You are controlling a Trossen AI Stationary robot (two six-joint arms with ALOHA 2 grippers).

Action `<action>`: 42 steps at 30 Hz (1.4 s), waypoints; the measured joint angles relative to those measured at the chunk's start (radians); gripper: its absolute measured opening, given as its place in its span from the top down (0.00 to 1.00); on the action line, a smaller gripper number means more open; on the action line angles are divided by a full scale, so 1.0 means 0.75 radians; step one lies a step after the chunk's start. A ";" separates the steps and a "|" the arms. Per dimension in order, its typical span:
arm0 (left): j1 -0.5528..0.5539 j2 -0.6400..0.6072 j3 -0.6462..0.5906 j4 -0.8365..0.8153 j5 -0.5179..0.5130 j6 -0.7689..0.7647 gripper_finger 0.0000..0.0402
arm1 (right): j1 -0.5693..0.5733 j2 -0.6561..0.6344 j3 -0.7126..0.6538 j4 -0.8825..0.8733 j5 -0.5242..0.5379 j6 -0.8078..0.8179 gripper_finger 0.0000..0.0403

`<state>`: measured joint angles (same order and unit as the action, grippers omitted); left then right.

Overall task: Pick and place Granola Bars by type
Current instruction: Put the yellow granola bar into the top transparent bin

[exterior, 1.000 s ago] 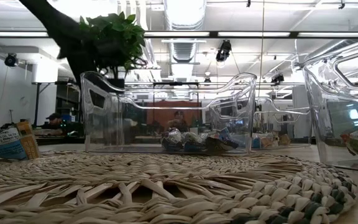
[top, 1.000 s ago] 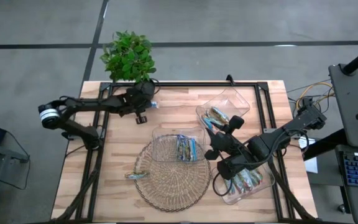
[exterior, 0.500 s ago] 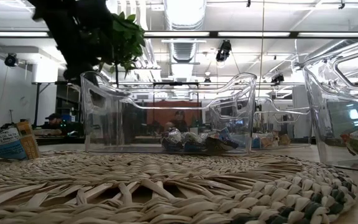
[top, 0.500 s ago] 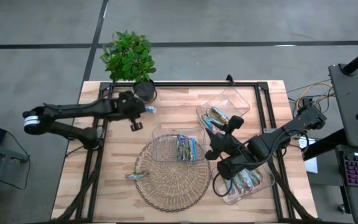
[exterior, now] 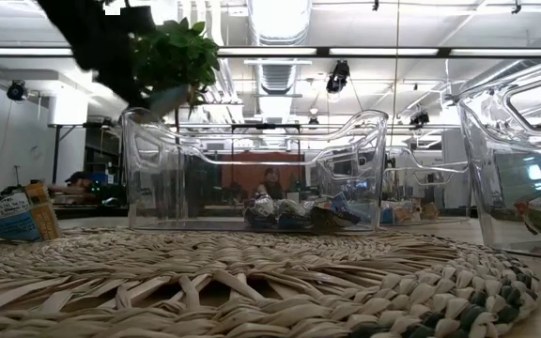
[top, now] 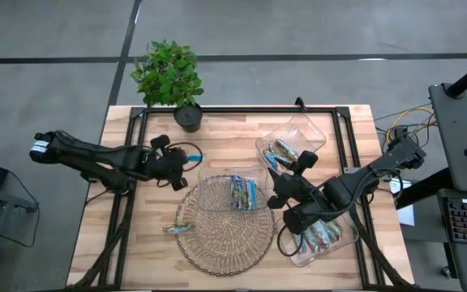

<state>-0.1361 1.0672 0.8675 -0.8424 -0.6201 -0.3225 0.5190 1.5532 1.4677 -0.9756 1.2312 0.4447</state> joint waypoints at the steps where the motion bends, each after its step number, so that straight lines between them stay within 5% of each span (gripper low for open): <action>1: -0.028 0.000 0.020 0.000 -0.005 -0.030 1.00 | 0.000 0.000 0.000 0.002 -0.001 0.000 0.62; 10: -0.218 0.003 0.226 0.062 -0.054 -0.166 1.00 | 0.000 -0.001 0.000 0.143 -0.002 0.000 0.60; 17: -0.352 0.005 0.268 0.440 -0.072 -0.155 1.00 | 0.000 -0.001 0.000 0.556 -0.009 -0.036 0.54; 30: -0.368 0.061 0.257 1.028 -0.117 0.037 1.00 | -0.010 -0.003 0.001 1.549 -0.203 -0.880 0.39; 42: -0.340 0.243 0.364 1.345 -0.108 0.230 1.00 | -0.044 -0.001 0.043 1.590 -0.208 -0.873 0.35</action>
<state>-0.3908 1.2497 1.1402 0.1662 -0.7013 -0.1499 0.4858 1.5524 1.4998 0.2171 1.0751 -0.2099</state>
